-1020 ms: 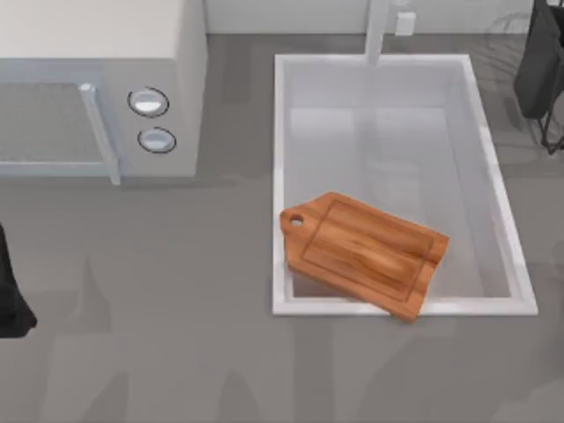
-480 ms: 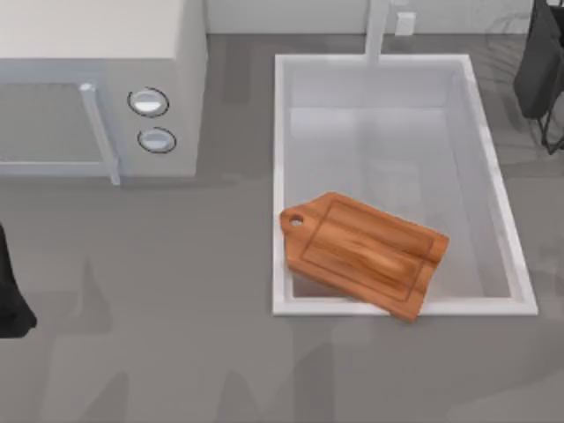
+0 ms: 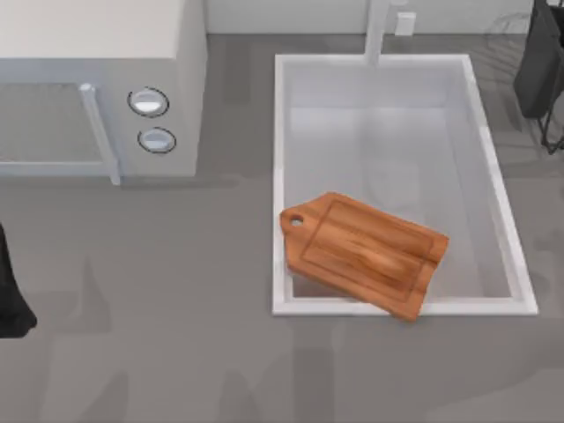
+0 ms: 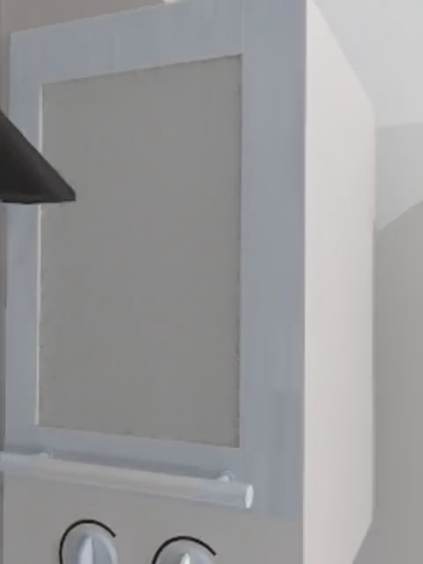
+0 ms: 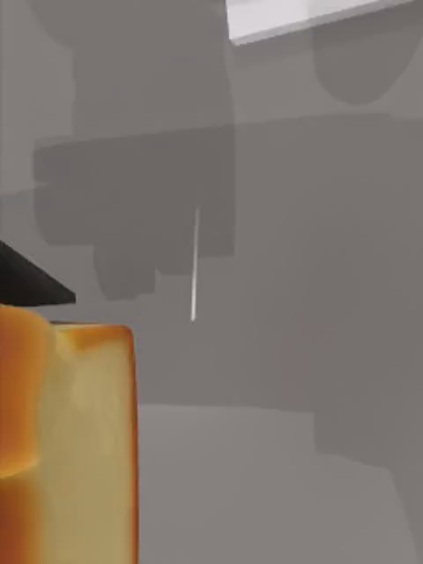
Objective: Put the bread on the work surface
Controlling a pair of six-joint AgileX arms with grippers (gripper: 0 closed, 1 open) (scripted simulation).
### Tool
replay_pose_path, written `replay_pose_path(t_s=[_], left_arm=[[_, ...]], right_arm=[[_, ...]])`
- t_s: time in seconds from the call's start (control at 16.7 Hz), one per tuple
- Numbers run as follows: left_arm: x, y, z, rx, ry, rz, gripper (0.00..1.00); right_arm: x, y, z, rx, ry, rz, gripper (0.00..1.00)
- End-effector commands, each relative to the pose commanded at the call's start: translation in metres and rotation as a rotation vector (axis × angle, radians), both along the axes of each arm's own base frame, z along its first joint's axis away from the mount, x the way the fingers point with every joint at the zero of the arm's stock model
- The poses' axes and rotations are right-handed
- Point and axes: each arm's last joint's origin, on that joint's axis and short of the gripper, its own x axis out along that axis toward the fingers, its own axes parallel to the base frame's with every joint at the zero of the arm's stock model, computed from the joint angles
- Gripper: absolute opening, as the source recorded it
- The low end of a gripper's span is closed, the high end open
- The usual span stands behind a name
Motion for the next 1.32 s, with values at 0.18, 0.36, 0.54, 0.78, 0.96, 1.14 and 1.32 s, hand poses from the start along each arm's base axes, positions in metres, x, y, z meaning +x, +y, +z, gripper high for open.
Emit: replay_pose_path(t_s=[0.18,0.36,0.54,0.78,0.96,1.14,1.32], left_arm=[[0.0,0.0,0.0,0.0,0.0,0.0,1.0],[0.0,0.0,0.0,0.0,0.0,0.0,1.0],[0.0,0.0,0.0,0.0,0.0,0.0,1.0],[0.0,0.0,0.0,0.0,0.0,0.0,1.0],[0.0,0.0,0.0,0.0,0.0,0.0,1.0],[0.0,0.0,0.0,0.0,0.0,0.0,1.0],[0.0,0.0,0.0,0.0,0.0,0.0,1.0]], right_arm=[[0.026,0.025,-0.001,0.0,0.021,0.006,0.0],[0.068,0.079,-0.004,-0.004,0.037,0.026,0.0],[0.1,0.16,-0.009,-0.006,0.025,0.059,0.0],[0.103,0.261,-0.02,0.002,-0.002,0.089,0.0],[0.099,0.292,-0.028,0.002,-0.007,0.09,0.0],[0.099,0.292,-0.028,0.001,-0.007,0.09,0.0],[0.099,0.291,-0.029,0.005,-0.007,0.086,0.0]])
